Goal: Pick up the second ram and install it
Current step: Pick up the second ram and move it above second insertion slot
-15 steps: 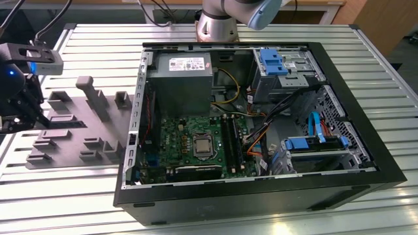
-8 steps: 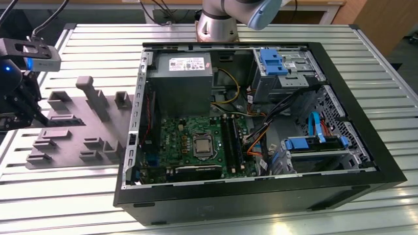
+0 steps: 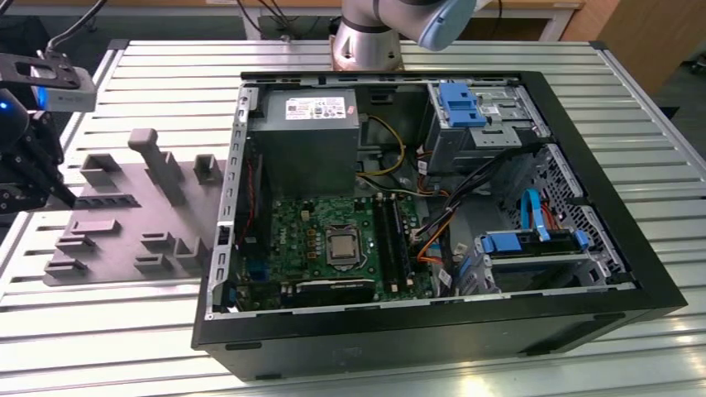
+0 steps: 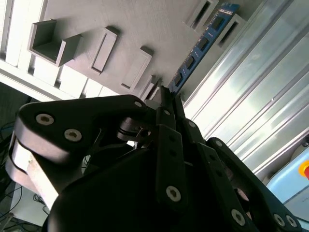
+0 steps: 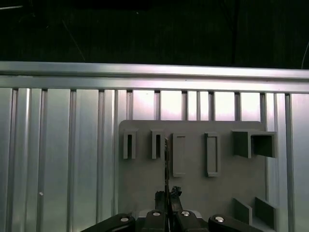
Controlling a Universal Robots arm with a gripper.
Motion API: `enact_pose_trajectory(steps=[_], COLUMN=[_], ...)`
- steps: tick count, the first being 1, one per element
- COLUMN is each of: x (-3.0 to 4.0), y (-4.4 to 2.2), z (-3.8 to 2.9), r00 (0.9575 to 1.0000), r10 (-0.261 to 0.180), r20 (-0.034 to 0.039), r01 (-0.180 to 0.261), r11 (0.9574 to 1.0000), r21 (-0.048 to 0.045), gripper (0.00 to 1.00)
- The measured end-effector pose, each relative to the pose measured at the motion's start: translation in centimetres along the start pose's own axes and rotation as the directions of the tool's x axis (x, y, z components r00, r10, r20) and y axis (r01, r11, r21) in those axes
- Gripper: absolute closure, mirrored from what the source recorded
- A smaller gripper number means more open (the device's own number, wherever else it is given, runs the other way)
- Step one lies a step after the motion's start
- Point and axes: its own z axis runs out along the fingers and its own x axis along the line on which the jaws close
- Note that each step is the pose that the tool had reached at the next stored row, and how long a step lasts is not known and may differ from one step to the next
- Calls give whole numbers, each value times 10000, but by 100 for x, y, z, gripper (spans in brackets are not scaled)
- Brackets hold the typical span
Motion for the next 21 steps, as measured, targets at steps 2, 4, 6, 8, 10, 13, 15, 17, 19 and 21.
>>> enact_pose_trajectory(steps=[2, 4, 6, 8, 10, 13, 15, 17, 19, 21], x=[-2, -4, -6, -8, -10, -13, -15, -17, -19, -21], y=[1, 2, 3, 4, 5, 7, 8, 10, 11, 12], z=[-27, -55, -83, -111, -141, -185, -213, -242, -273, -303], r00=[10000, 10000, 10000, 10000, 10000, 10000, 10000, 10000, 10000, 10000], r10=[0, -1, 0, 0, 0, 0, 0, 0, 0, 0], r20=[1, 1, 1, 1, 1, 1, 1, 0, 1, 1], r01=[0, 1, 0, 0, 0, 0, 0, 0, 0, 0], r11=[10000, 10000, 10000, 10000, 10000, 10000, 10000, 10000, 10000, 10000], r21=[1, 1, 1, 0, 1, 1, 1, 1, 1, 1], gripper=[86, 86, 86, 86, 86, 86, 86, 86, 86, 86])
